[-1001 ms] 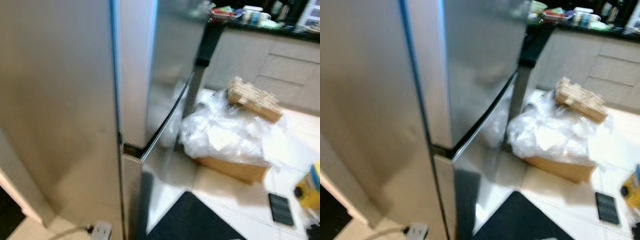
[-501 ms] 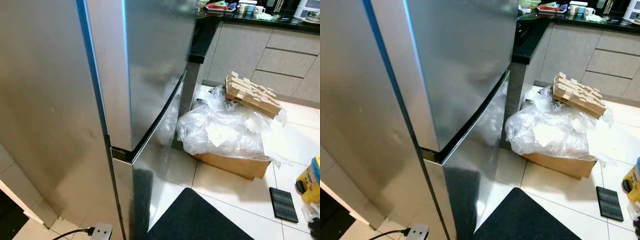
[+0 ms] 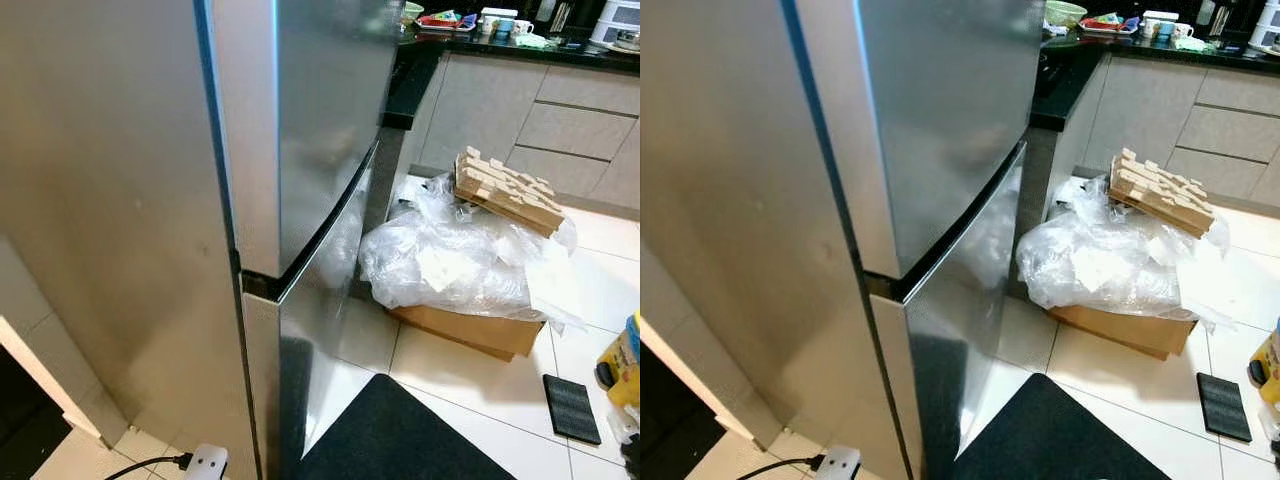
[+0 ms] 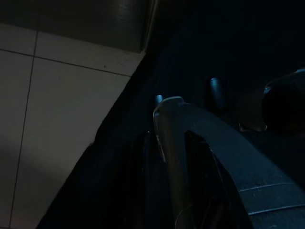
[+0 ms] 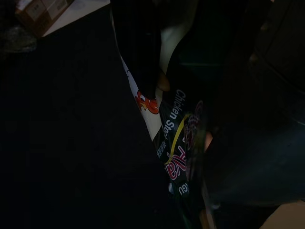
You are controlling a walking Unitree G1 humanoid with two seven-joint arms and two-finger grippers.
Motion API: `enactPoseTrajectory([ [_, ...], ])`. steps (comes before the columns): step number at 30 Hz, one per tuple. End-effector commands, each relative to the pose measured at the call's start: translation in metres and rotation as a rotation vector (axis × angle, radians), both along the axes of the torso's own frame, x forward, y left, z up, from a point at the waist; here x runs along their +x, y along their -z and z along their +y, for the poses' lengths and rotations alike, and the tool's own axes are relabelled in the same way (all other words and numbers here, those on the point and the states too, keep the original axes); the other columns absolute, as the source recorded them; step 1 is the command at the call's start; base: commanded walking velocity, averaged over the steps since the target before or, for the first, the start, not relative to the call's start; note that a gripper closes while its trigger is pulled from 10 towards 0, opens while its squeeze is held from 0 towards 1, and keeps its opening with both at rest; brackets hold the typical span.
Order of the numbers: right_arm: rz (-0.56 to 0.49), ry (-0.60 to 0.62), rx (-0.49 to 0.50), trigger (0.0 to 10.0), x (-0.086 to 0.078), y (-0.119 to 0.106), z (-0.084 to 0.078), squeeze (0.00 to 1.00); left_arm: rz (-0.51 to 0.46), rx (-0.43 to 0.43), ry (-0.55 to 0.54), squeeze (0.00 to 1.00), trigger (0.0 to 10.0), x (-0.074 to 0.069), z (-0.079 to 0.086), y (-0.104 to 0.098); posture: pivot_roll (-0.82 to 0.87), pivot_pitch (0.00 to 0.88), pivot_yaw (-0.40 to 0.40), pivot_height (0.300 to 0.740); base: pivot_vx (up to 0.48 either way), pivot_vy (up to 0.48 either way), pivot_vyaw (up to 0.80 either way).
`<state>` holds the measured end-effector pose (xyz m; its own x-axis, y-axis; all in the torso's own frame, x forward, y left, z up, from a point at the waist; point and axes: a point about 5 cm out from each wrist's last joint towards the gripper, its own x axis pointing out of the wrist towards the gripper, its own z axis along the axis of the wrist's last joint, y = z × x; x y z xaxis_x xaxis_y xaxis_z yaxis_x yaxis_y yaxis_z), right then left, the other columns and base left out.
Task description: Restocking fridge
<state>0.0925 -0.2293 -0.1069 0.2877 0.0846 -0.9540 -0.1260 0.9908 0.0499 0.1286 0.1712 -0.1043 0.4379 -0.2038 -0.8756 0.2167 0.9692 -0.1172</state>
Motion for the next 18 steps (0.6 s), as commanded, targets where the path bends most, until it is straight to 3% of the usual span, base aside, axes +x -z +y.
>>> enactPoseTrajectory([
  [1,-0.022,-0.001,0.001,10.0,0.0067,-0.0019,-0.0006,0.0,0.114,0.02,0.022,0.0,10.0,-0.0283,-0.0011,0.0094,0.05,0.0,-0.056,0.74,-0.337,0.0,0.0],
  [9,-0.024,0.005,0.003,10.0,0.0074,-0.0019,-0.0001,0.0,0.113,0.018,0.018,0.0,10.0,-0.028,-0.0018,0.0093,0.05,0.0,-0.055,0.74,-0.332,0.0,0.0],
  [18,-0.024,0.005,0.004,10.0,0.0073,-0.0019,-0.0001,0.0,0.097,0.02,0.008,0.0,10.0,-0.0258,-0.0004,0.0086,0.05,0.0,-0.055,0.74,0.0,0.0,0.0],
])
